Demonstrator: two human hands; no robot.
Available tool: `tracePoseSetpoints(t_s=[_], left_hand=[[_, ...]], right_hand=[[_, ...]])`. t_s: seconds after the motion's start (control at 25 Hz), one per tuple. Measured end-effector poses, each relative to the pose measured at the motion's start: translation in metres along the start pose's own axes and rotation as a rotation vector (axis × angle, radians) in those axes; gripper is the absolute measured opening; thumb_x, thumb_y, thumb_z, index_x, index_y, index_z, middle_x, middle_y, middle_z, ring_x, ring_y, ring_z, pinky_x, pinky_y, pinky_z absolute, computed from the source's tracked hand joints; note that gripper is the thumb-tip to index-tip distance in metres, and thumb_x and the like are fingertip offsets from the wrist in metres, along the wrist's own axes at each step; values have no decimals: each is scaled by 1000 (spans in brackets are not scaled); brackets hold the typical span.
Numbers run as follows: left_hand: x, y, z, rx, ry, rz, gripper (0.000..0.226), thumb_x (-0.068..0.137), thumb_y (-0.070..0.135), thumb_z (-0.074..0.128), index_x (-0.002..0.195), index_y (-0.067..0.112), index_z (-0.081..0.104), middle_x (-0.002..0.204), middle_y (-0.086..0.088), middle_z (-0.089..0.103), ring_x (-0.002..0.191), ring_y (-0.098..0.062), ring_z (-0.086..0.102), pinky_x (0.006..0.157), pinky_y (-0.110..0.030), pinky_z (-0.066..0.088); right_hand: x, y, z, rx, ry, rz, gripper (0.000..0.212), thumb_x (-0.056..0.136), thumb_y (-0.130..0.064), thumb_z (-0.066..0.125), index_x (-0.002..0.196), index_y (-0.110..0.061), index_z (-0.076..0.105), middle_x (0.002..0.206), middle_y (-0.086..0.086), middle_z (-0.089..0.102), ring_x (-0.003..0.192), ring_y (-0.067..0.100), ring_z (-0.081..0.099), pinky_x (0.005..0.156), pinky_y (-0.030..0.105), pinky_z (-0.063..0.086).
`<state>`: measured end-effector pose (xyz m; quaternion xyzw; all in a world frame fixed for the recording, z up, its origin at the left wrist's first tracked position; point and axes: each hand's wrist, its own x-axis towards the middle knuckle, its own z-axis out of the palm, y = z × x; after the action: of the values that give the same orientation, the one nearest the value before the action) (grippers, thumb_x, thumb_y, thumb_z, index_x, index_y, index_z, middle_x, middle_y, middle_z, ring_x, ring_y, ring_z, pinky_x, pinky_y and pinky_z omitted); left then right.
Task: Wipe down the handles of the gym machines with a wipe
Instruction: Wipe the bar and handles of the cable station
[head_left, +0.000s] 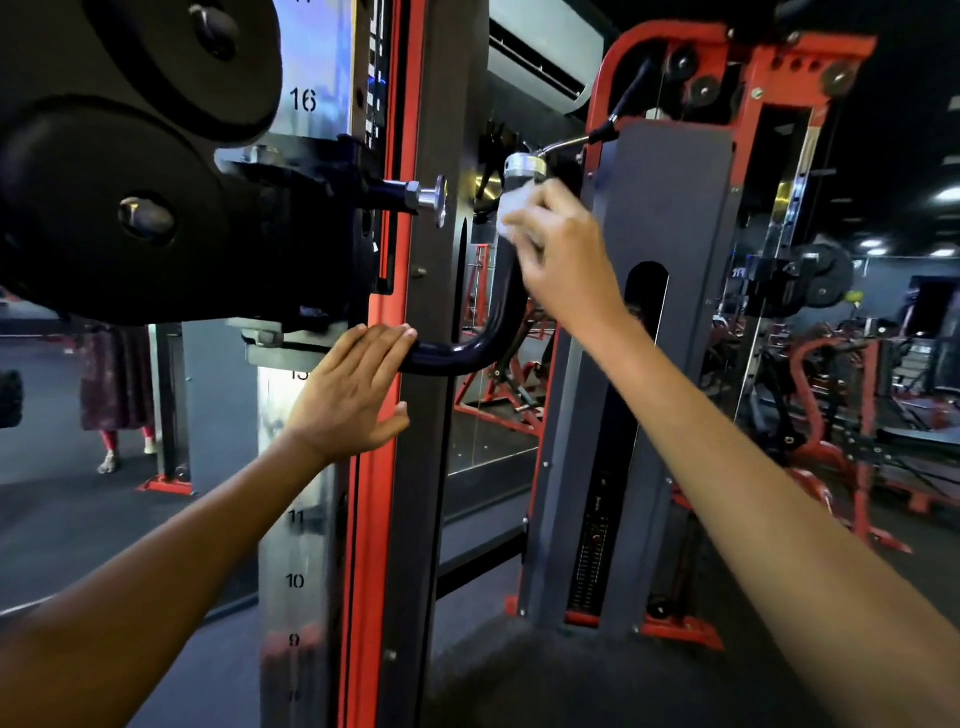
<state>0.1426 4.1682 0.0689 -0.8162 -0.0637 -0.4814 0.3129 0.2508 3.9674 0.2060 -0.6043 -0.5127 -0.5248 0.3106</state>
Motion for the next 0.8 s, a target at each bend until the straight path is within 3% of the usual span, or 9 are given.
tracePoseSetpoints(t_s=[0.2, 0.4, 0.52, 0.64, 0.8], left_hand=[[0, 0, 2, -71, 81, -3, 74, 77, 38, 46, 137, -3, 37, 128, -21, 54, 121, -30, 45, 114, -34, 17], [-1, 2, 0, -88, 53, -15, 74, 77, 39, 46, 137, -3, 37, 128, -21, 54, 121, -30, 47, 114, -35, 18], [-1, 2, -1, -93, 42, -25, 73, 77, 38, 45, 137, -3, 38, 128, -21, 55, 120, -31, 48, 114, -34, 17], [0, 2, -1, -98, 41, -31, 72, 76, 37, 44, 136, -4, 39, 127, -22, 55, 120, -30, 46, 115, -33, 16], [1, 1, -3, -108, 22, -42, 72, 77, 37, 45, 136, -4, 39, 127, -22, 55, 120, -29, 45, 116, -32, 14]], right_hand=[[-77, -9, 13, 22, -102, -122, 10, 88, 1, 58, 92, 4, 66, 93, 14, 56, 84, 20, 58, 80, 20, 49], [11, -1, -1, -47, 52, -83, 12, 87, 1, 56, 78, 4, 64, 84, 16, 54, 73, 22, 56, 63, 28, 52], [38, 1, 2, -157, 59, -54, 13, 88, 2, 54, 80, 4, 64, 89, 15, 54, 80, 21, 54, 66, 19, 44], [16, -7, 11, -306, 3, -81, 12, 76, 15, 59, 75, 3, 61, 96, 17, 55, 80, 25, 54, 58, 22, 47], [-39, -29, 25, -278, -140, -194, 18, 59, 25, 58, 63, 7, 59, 91, 21, 58, 76, 30, 57, 51, 27, 53]])
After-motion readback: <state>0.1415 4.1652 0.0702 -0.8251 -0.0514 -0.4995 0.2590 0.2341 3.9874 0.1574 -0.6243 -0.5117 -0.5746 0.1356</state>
